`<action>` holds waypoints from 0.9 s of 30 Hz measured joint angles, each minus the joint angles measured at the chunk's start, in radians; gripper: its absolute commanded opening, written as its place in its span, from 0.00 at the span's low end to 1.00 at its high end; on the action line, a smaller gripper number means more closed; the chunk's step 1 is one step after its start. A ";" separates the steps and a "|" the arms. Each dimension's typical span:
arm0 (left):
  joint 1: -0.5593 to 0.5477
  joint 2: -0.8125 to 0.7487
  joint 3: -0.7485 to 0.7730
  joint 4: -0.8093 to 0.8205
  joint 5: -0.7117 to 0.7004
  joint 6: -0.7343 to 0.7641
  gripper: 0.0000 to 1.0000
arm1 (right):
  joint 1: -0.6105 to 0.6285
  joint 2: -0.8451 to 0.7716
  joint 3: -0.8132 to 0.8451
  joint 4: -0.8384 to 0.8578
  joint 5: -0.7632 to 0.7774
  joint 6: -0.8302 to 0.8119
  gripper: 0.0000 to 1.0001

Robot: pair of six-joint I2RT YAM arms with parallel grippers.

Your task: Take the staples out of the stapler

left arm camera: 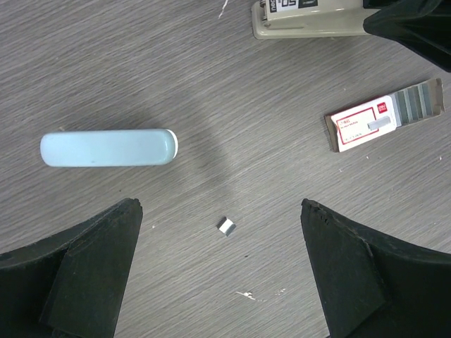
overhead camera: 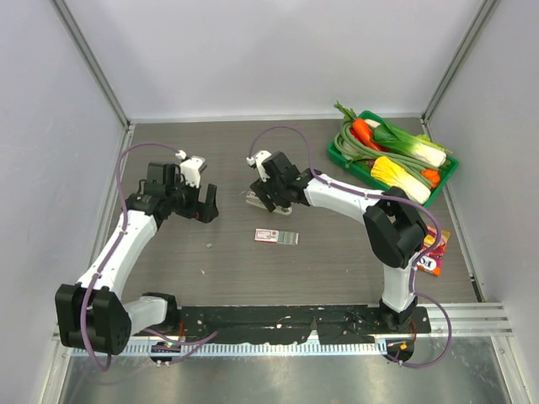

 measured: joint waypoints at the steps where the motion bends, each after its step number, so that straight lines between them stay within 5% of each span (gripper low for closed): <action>1: -0.007 0.002 0.000 0.000 -0.003 0.000 1.00 | -0.002 0.000 -0.006 0.000 -0.003 0.000 0.74; 8: -0.053 0.022 0.000 0.000 -0.031 0.003 1.00 | -0.004 0.006 -0.035 -0.002 -0.018 0.001 0.61; 15: -0.087 0.047 0.008 -0.002 -0.058 0.008 1.00 | -0.006 0.019 -0.035 0.002 -0.036 0.009 0.34; 27: -0.144 0.112 0.076 -0.005 -0.082 0.021 1.00 | -0.006 0.045 -0.004 0.000 -0.058 0.032 0.34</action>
